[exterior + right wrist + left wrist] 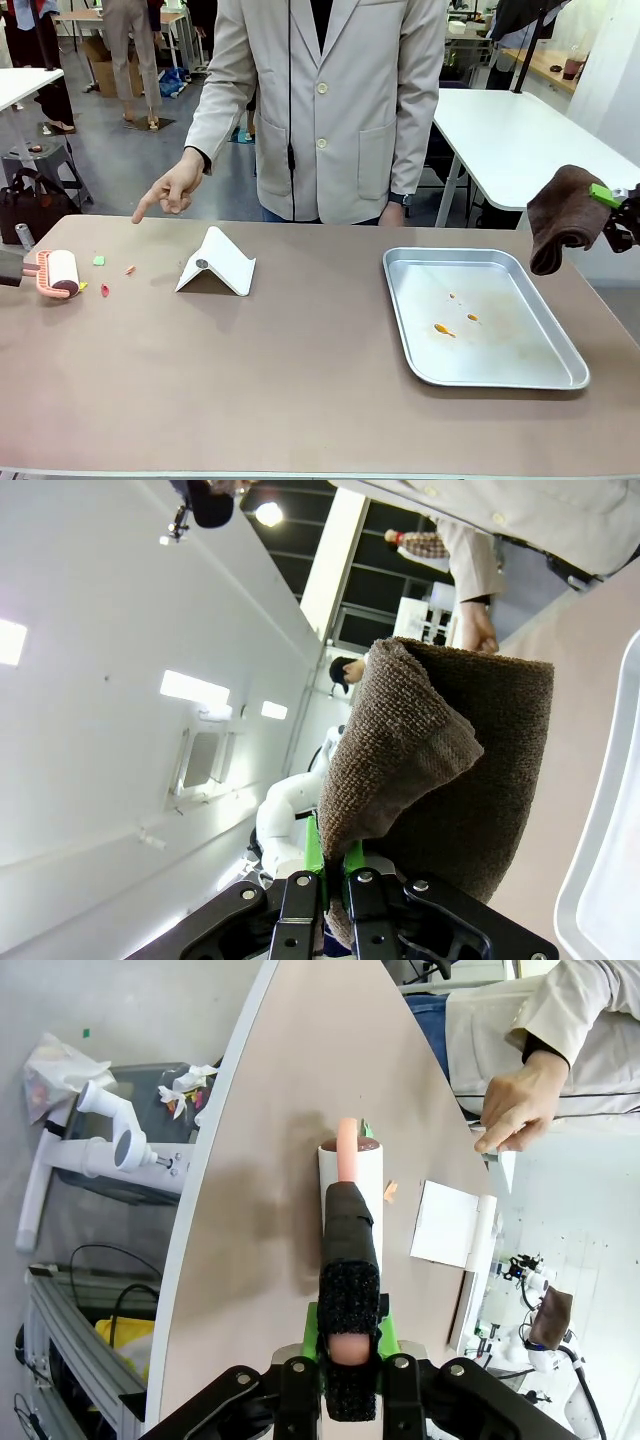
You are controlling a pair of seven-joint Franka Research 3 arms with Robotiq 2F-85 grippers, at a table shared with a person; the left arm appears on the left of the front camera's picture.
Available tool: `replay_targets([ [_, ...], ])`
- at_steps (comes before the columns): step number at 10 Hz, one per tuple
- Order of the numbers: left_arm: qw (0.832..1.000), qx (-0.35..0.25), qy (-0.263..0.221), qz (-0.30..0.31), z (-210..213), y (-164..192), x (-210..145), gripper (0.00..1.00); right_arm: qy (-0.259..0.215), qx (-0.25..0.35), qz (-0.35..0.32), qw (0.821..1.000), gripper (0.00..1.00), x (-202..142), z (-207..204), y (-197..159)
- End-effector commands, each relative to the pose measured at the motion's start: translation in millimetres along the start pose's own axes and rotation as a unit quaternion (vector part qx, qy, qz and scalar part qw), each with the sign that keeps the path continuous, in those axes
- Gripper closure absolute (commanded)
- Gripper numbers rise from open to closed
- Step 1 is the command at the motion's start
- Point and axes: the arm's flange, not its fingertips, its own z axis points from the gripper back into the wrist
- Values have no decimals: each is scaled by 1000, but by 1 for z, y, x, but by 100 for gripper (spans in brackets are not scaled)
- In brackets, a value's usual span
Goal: Clean the surface of the table.
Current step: If a person points to the right, clean the right side of the table with your right hand, and if they point to the left, clean the left side with your left hand.
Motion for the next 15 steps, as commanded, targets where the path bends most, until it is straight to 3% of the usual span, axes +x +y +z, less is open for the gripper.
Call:
replay_targets([
  [1, 999, 35, 13, -3, -14, 2, -4, 91, 4, 8, 2, 1000, 100, -2, 2, 4],
  [15, 996, 55, 75, -11, -99, -33, 11, 91, 4, 8, 2, 1000, 100, -2, 2, 4],
])
